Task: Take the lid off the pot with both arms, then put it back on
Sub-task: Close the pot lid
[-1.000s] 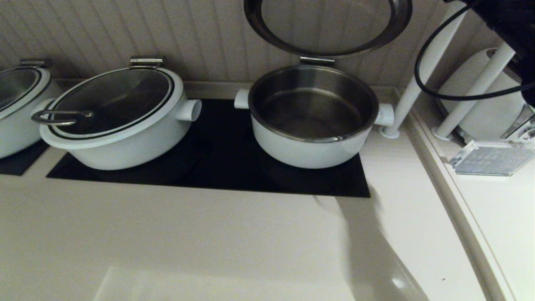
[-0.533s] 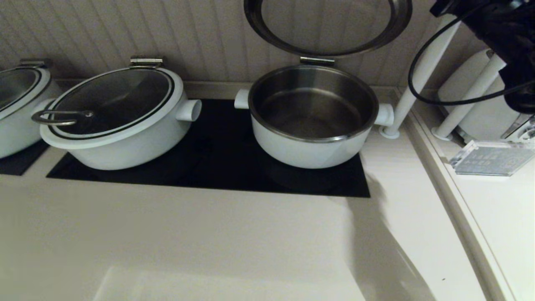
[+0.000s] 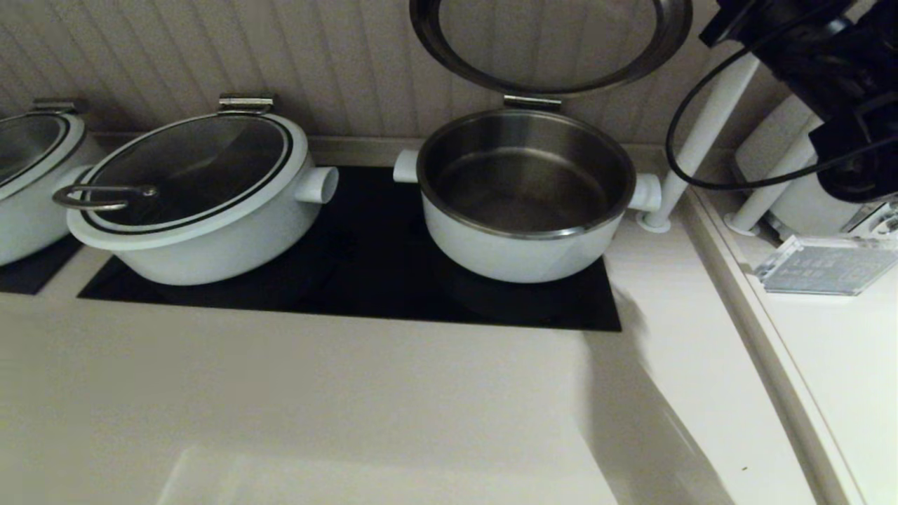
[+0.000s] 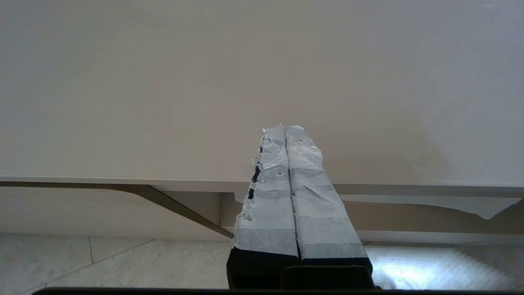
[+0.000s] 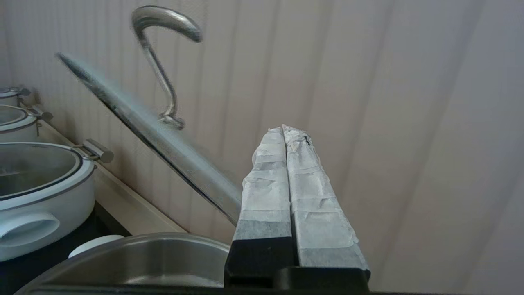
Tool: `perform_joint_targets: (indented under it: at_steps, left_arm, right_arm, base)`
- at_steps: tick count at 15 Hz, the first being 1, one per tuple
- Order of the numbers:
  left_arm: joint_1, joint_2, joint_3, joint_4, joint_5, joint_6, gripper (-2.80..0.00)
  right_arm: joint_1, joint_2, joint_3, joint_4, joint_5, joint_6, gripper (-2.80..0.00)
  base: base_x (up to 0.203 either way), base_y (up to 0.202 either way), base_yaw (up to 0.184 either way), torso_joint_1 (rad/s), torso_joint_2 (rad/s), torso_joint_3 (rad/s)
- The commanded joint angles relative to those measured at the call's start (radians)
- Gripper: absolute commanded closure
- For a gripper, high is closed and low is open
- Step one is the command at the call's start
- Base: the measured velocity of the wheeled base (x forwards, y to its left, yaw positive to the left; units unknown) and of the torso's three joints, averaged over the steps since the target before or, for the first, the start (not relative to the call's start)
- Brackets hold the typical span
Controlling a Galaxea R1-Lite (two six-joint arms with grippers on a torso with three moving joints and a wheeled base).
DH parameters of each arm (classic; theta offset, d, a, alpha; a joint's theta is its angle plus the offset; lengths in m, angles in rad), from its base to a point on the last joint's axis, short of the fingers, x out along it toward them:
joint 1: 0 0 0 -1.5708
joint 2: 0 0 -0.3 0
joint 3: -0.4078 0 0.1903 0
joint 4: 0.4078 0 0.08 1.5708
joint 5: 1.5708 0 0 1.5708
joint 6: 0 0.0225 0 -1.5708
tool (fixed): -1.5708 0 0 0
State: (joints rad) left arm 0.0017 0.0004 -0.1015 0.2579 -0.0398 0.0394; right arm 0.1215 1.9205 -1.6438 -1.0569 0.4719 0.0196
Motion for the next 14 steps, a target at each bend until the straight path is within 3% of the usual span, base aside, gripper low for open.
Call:
perform_joint_targets:
  at_steps: [1, 14]
  left_arm:
    - [0.001, 0.000, -0.001, 0.001, 0.000, 0.001, 0.00]
    - [0.001, 0.000, 0.000, 0.001, 0.000, 0.001, 0.00]
  right_arm:
    - [0.007, 0.022, 0.003, -0.014, 0.004, -0.001, 0.00]
    - [0.017, 0.013, 0.117, -0.058, 0.030, -0.001, 0.00]
  base:
    - [0.000, 0.000, 0.000, 0.000, 0.00, 0.000]
    - [0.000, 0.000, 0.000, 0.000, 0.00, 0.000]
